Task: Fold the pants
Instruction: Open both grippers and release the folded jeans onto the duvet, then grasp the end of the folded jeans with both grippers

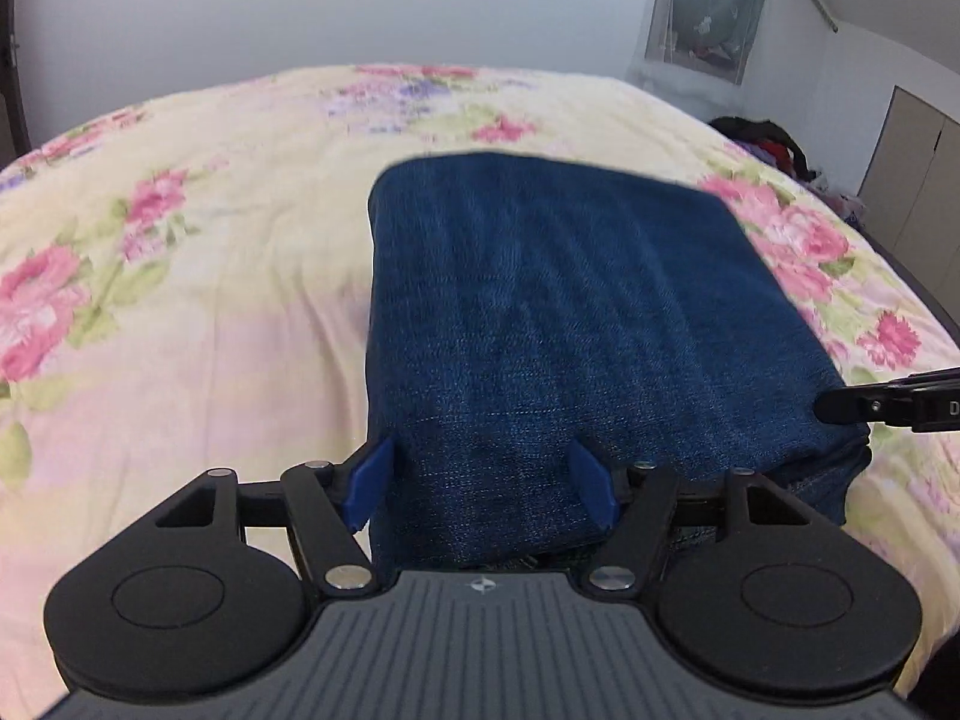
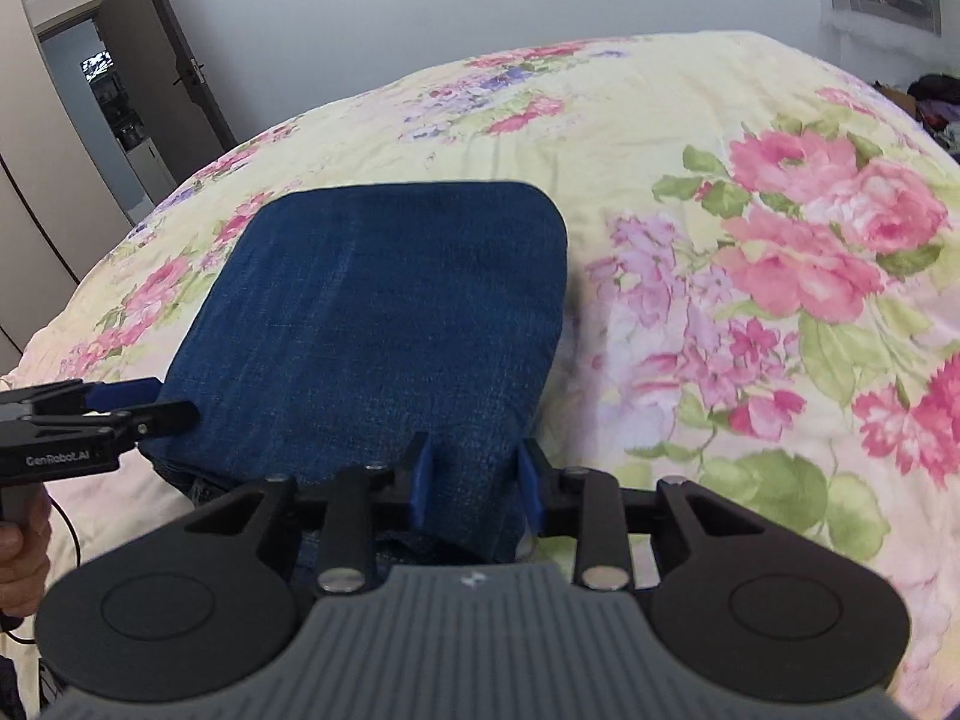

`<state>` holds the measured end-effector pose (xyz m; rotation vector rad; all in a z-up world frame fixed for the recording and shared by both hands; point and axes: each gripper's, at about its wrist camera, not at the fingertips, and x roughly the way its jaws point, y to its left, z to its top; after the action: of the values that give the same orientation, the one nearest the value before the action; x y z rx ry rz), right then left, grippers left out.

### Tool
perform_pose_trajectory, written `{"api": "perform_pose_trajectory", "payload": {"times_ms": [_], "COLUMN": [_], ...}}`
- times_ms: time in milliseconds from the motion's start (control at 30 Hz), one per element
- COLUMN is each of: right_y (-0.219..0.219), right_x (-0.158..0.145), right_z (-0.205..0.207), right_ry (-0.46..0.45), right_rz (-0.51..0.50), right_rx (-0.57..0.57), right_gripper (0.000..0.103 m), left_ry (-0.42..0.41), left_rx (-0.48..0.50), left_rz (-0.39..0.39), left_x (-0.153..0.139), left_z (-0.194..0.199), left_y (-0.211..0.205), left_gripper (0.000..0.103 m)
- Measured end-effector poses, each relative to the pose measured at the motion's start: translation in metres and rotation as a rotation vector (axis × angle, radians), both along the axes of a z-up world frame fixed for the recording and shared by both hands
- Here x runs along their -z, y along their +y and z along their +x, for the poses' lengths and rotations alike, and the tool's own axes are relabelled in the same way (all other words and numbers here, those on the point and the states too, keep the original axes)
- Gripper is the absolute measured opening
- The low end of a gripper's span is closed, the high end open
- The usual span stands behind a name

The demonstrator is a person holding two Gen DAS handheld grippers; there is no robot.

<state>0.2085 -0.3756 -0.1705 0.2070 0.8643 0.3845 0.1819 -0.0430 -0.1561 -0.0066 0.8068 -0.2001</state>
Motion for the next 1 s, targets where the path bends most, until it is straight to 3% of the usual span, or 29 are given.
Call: {"api": "perform_pose_trajectory", "payload": {"times_ms": [67, 200, 300, 467, 633, 833, 1000], "right_y": [0.0, 0.01, 0.018, 0.031, 0.043, 0.06, 0.062], "right_x": [0.006, -0.009, -0.031, -0.056, -0.065, -0.045, -0.028], "right_z": [-0.005, -0.01, -0.016, -0.016, 0.037, 0.109, 0.145], "right_ry": [0.037, 0.021, -0.041, -0.182, -0.183, -0.134, -0.086], "right_rz": [0.004, -0.08, -0.12, -0.143, -0.18, -0.19, -0.168], "right_rx": [-0.006, -0.014, -0.011, -0.019, 0.028, 0.05, 0.083], "right_gripper": [0.028, 0.028, 0.028, 0.029, 0.029, 0.03, 0.03], "left_ry": [0.016, -0.008, -0.088, -0.101, -0.085, -0.027, -0.034], "left_rx": [-0.002, -0.013, -0.023, -0.026, -0.018, -0.006, 0.0], "left_rz": [-0.016, -0.037, -0.071, -0.1, -0.074, -0.064, -0.052], "left_x": [-0.001, -0.011, -0.023, -0.033, -0.03, -0.01, -0.004], "left_z": [0.001, 0.003, -0.004, 0.007, 0.022, 0.034, 0.032], "left_y": [0.003, 0.01, 0.022, 0.028, 0.018, 0.008, 0.006], "left_gripper": [0.083, 0.074, 0.074, 0.074, 0.074, 0.075, 0.082]}}
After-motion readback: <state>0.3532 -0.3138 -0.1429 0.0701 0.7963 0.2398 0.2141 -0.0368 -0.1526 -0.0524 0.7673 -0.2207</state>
